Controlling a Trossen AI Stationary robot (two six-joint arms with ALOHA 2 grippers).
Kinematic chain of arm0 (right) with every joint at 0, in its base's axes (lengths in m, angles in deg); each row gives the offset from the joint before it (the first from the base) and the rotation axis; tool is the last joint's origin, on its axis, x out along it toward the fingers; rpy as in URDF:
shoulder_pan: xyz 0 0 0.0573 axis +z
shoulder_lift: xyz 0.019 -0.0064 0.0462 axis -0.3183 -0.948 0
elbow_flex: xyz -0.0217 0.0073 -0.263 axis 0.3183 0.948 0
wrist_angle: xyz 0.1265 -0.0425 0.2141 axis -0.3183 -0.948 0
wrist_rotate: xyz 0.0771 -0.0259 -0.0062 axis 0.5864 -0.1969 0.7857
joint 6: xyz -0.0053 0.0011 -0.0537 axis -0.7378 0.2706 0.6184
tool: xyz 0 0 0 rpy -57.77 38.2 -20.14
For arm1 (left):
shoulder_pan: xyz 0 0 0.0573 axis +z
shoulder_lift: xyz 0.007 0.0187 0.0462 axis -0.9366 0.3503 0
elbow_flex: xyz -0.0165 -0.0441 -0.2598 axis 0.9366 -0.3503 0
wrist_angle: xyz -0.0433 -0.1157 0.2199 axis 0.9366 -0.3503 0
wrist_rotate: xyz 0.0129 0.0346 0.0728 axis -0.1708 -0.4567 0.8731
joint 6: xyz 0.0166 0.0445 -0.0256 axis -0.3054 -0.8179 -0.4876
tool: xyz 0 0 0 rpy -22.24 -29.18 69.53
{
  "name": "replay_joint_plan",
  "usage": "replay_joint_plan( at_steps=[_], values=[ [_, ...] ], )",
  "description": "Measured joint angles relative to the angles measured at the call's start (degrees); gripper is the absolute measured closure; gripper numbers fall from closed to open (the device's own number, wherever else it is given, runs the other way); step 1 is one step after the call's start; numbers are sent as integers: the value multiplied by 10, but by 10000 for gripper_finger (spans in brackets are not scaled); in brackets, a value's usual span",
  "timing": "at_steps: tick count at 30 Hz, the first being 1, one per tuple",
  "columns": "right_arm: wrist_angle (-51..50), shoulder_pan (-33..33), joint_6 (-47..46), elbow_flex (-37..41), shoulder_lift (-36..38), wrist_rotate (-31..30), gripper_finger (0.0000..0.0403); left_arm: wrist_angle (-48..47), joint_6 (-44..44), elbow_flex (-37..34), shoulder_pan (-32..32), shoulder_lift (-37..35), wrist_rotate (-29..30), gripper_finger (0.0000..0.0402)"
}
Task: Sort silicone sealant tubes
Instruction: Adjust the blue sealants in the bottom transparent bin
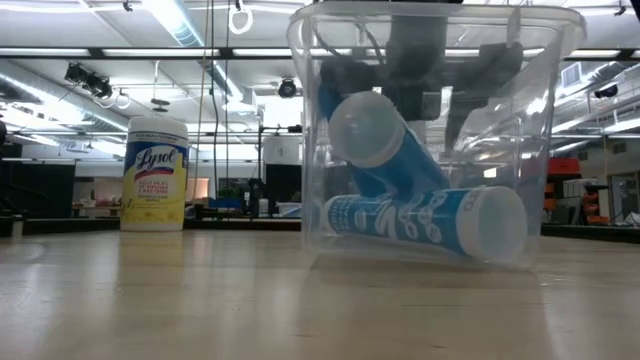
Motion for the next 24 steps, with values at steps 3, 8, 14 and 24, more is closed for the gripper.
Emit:
replay_joint_plan(
  at_steps=[3,8,14,24],
  values=[
    [-2,-1,11,0,-7,17,75,0,0,0,0,0,0,60],
    [-10,4,4,0,-9,-2,91,-2,-1,0,0,0,0,60],
    [-8,4,9,0,-11,-16,124,-2,-1,0,0,0,0,60],
    [-9,3,17,0,-12,-36,207,-1,-2,0,0,0,0,60]
  ],
)
